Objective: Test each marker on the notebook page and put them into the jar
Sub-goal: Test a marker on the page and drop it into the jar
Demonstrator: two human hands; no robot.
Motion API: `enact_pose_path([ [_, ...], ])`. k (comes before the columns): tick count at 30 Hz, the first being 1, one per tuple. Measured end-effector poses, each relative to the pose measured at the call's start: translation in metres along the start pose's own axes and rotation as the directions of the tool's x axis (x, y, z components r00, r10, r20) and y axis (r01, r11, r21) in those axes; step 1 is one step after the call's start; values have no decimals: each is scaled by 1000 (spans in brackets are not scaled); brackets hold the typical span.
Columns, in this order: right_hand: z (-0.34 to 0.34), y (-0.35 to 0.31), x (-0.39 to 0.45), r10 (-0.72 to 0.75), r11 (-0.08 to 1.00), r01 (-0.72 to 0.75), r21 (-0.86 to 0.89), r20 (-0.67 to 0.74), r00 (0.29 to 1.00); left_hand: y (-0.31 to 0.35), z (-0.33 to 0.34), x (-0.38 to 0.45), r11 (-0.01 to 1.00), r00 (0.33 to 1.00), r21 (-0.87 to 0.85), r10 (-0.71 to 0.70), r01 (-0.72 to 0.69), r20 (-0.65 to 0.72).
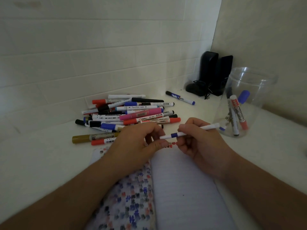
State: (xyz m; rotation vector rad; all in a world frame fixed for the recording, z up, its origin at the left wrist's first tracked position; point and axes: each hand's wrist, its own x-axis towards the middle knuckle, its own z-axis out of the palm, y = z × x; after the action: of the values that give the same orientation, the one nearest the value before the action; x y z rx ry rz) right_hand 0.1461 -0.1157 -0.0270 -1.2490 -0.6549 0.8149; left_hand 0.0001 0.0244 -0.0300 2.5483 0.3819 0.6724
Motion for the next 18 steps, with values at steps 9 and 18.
enact_pose_path([
  [9,3,6,3,-104,989,103,-102,-7,995,-4,5,2,997,996,70,11,-17,88],
  [18,-35,-27,11,-148,989,147,-17,-91,985,-20,-4,0,991,978,106,-103,85,180],
])
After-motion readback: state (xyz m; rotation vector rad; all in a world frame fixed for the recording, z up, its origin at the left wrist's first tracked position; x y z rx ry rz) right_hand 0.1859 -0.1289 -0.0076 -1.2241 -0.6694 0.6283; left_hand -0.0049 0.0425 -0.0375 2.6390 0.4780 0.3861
